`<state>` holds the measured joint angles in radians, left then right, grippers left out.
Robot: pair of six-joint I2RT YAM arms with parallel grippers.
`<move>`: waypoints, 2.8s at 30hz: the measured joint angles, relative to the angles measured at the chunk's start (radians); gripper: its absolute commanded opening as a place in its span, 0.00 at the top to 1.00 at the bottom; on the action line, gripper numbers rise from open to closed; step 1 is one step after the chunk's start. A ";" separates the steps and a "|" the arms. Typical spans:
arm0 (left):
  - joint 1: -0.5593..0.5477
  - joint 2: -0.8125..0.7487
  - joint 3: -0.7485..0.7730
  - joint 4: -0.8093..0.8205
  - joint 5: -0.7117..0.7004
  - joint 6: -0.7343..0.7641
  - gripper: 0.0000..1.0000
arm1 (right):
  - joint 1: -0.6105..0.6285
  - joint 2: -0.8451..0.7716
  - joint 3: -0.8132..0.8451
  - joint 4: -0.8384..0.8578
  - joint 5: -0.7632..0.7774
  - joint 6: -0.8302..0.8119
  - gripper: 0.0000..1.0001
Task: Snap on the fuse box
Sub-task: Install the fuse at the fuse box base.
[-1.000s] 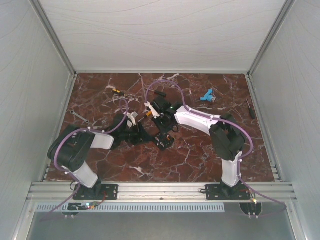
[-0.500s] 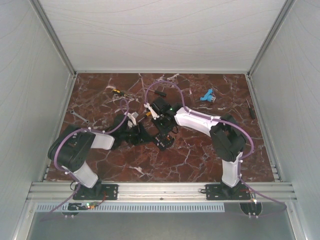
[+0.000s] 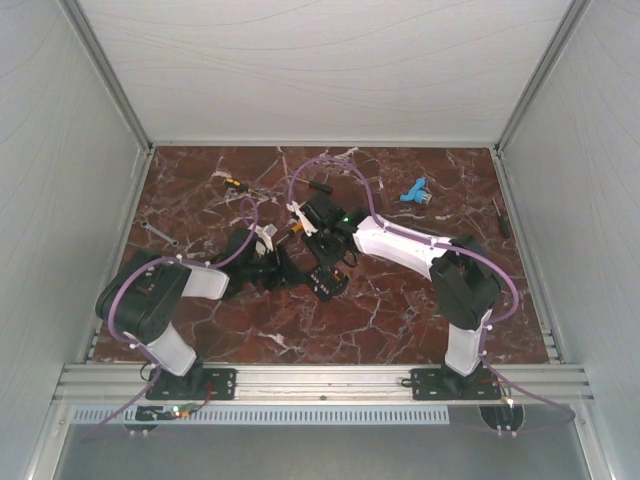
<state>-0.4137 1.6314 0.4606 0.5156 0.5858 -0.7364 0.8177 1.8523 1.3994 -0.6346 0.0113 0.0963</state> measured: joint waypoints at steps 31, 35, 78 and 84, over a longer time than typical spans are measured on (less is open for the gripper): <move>-0.002 0.000 0.000 0.000 0.000 0.000 0.54 | 0.012 0.068 0.005 0.011 0.020 0.007 0.97; -0.002 0.000 0.000 0.000 0.000 0.000 0.54 | 0.011 0.068 0.005 0.011 0.022 0.008 1.00; -0.023 0.000 0.000 0.006 -0.003 -0.009 0.54 | -0.053 0.020 -0.071 0.056 -0.050 0.085 0.89; -0.029 0.000 0.000 0.010 -0.008 -0.019 0.54 | -0.053 0.019 -0.071 0.056 -0.049 0.085 0.85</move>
<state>-0.4423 1.6314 0.4606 0.5255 0.5781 -0.7551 0.7650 1.8717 1.3281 -0.5781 -0.0376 0.1818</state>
